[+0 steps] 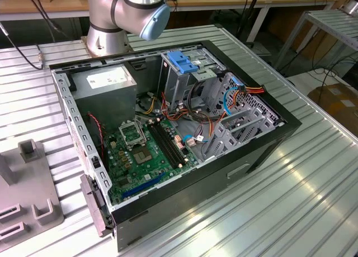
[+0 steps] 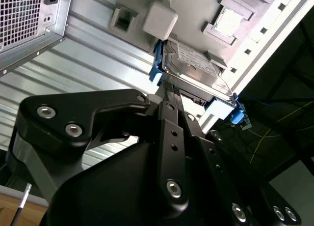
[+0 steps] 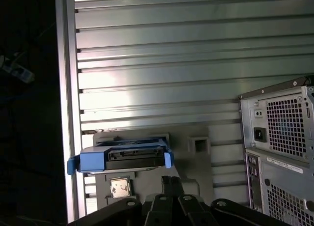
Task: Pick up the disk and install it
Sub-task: 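Reach for the disk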
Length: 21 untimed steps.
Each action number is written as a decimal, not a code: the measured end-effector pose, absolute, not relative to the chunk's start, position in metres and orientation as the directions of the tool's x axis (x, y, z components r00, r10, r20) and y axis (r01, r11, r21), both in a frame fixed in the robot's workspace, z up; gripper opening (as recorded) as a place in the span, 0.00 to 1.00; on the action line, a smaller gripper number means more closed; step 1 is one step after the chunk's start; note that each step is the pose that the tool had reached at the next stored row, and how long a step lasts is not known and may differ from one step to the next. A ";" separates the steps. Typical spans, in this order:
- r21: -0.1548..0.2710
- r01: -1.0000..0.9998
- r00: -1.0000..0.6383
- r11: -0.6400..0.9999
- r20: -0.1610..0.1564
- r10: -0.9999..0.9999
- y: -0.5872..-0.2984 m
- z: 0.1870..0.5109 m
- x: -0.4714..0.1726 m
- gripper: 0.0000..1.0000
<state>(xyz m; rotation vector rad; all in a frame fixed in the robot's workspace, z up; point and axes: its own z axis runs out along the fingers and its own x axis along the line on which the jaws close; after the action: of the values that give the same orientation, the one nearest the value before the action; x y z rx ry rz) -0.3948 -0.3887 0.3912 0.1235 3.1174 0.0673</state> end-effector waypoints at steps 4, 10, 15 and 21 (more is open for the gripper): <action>0.044 0.079 -0.997 0.996 -0.019 0.079 -0.388 0.391 -0.406 0.10; 0.044 0.079 -0.997 0.996 -0.019 0.080 -0.388 0.391 -0.421 0.10; 0.044 0.079 -0.997 0.996 -0.019 0.080 -0.387 0.391 -0.434 0.10; 0.044 0.079 -0.997 0.996 -0.019 0.080 -0.385 0.391 -0.451 0.10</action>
<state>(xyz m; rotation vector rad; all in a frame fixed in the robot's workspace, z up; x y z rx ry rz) -0.4506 -0.3852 0.3908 0.1244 3.1173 0.0674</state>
